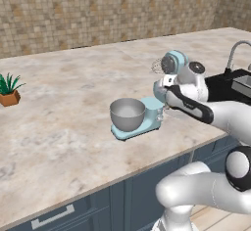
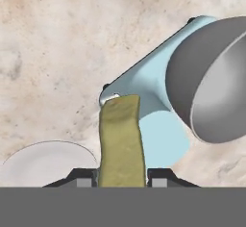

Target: Add butter and sugar cubes to the stand mixer bowl and then turn on the stand mixer to begin making frosting.

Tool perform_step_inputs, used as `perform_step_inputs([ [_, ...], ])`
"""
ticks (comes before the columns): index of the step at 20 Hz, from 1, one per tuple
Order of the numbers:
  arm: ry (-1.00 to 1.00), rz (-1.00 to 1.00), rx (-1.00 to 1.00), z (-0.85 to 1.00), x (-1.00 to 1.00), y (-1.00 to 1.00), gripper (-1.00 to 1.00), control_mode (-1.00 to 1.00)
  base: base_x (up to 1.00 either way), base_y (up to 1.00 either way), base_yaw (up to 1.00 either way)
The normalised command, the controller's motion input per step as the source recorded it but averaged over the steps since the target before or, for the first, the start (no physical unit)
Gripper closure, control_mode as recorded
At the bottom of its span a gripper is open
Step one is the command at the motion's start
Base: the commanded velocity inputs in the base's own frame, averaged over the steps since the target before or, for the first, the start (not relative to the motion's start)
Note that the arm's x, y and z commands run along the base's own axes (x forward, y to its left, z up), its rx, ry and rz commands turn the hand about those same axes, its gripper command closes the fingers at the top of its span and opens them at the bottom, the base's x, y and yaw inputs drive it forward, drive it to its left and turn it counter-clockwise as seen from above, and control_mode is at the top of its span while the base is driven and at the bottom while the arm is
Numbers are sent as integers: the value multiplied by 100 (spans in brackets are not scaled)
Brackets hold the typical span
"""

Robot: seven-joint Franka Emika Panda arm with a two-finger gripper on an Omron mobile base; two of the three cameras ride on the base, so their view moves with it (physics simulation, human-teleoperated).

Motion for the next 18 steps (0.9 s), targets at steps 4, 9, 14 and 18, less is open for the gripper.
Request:
perform_step_inputs([
  [4, -1, 0, -32, 1, 3, 65, 100, -100, 0, 0, 0],
  [9, 0, 0, -21, 1, 20, 36, 100, -100, 0, 0, 0],
  [14, 0, 0, -3, 2, 28, 20, 100, -100, 0, 0, 0],
  [18, 0, 0, -1, 0, 40, 30, 100, -100, 0, 0, 0],
])
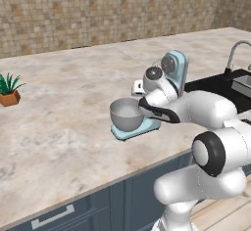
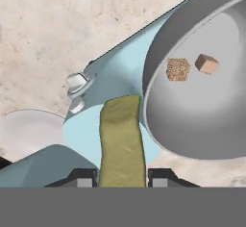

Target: Add butter and sugar cubes to the stand mixer bowl and then turn on the stand mixer to begin making frosting.

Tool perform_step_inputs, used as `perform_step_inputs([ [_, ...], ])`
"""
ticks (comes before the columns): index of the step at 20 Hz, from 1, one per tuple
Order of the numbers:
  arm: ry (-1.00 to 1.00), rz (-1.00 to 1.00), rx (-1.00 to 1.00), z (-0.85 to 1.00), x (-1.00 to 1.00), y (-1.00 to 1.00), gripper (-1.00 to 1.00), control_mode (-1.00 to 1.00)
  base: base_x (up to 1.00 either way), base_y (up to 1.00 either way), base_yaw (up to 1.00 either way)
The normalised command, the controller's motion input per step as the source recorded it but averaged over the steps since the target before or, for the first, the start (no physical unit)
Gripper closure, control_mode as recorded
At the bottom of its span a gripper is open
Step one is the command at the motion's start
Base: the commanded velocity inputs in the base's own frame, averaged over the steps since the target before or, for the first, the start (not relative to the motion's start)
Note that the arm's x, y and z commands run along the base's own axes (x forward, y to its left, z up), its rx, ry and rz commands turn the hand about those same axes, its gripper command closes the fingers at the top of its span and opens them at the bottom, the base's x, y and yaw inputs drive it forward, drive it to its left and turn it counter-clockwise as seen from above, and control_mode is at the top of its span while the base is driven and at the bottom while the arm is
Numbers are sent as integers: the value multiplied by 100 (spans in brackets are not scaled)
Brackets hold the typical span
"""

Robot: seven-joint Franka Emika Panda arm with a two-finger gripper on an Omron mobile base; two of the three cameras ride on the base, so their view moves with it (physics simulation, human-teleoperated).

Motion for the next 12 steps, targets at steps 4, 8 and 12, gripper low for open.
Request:
perform_step_inputs([
  [4, 0, -7, 0, 0, 23, 28, 100, -100, 0, 0, 0],
  [8, 0, -12, 0, 0, 2, 38, 100, -100, 0, 0, 0],
  [12, 0, -17, 0, 0, 0, 36, 100, -100, 0, 0, 0],
])
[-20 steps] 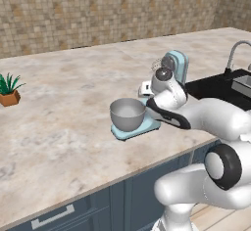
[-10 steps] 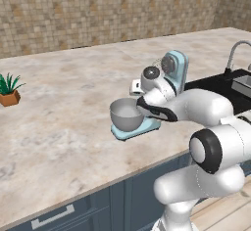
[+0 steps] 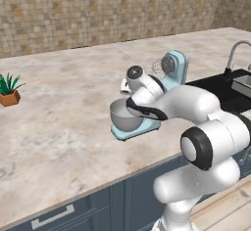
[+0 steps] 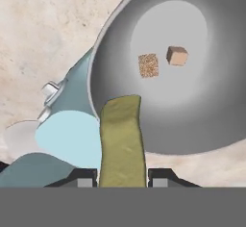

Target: Add butter and sugar cubes to the stand mixer bowl and then turn on the stand mixer to begin making frosting.

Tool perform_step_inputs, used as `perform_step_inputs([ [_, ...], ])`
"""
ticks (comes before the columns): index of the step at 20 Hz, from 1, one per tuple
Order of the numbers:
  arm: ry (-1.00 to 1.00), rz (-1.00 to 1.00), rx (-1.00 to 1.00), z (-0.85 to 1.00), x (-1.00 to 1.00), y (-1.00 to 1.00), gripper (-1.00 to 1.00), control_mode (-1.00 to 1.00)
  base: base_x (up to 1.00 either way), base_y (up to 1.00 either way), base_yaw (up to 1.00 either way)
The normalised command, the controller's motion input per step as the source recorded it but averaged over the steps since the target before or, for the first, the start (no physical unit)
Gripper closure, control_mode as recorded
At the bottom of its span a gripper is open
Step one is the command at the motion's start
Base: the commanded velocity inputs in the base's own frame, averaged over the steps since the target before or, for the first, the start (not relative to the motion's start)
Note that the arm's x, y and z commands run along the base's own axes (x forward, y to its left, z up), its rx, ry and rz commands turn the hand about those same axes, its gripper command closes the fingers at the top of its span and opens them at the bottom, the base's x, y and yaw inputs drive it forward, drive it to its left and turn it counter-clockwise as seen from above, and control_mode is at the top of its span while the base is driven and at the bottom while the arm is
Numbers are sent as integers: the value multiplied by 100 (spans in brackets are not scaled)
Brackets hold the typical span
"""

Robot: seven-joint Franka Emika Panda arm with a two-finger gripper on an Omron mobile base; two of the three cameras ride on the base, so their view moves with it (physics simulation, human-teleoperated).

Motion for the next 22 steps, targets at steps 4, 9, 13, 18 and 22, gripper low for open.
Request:
perform_step_inputs([
  [4, 0, -17, 0, -13, 0, 15, 100, -100, 0, 0, 0],
  [9, 0, -15, 0, -15, 0, 5, 100, -100, 0, 0, 0],
  [13, 0, -15, 0, -18, 5, 13, 100, -100, 0, 0, 0],
  [18, 0, -12, 0, -14, 29, 10, 100, -100, 0, 0, 0],
  [22, 0, -12, 0, -16, 32, 17, 100, -100, 0, 0, 0],
])
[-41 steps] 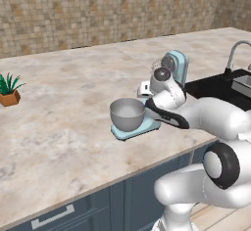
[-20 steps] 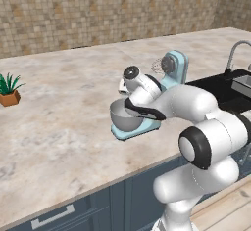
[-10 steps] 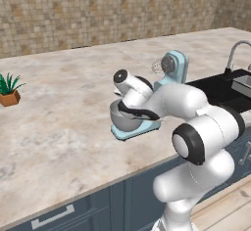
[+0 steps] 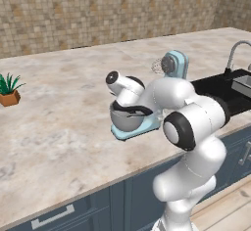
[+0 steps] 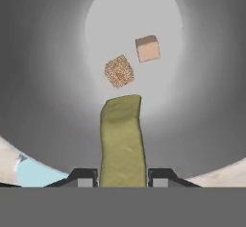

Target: Add butter and sugar cubes to the stand mixer bowl and then turn on the stand mixer to begin making frosting.

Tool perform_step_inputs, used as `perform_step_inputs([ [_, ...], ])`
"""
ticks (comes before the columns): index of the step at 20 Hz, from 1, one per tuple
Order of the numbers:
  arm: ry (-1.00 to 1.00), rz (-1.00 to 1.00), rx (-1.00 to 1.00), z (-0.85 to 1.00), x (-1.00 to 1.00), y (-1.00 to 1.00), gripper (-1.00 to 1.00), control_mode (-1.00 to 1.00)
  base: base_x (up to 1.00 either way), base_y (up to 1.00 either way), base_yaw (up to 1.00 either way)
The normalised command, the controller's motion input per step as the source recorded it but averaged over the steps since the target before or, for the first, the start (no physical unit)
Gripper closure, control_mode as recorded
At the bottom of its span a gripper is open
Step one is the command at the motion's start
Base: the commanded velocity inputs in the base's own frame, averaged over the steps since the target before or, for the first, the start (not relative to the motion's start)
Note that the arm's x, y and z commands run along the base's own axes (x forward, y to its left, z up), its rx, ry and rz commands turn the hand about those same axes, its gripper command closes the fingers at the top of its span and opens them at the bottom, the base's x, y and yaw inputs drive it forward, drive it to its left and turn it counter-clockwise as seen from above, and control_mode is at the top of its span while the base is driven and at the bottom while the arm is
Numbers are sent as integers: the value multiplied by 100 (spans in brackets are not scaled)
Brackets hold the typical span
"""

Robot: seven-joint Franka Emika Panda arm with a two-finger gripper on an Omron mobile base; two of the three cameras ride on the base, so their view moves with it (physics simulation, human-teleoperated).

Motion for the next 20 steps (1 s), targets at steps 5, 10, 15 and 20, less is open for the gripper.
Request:
perform_step_inputs([
  [5, 0, -11, -1, -20, 30, 25, 100, -100, 0, 0, 0],
  [10, 0, -9, -3, -24, 25, 27, 100, -100, 0, 0, 0],
  [15, 0, -7, 0, -29, 28, 5, 100, -100, 0, 0, 0],
  [20, 0, -6, 0, -35, 25, 0, 100, -100, 0, 0, 0],
])
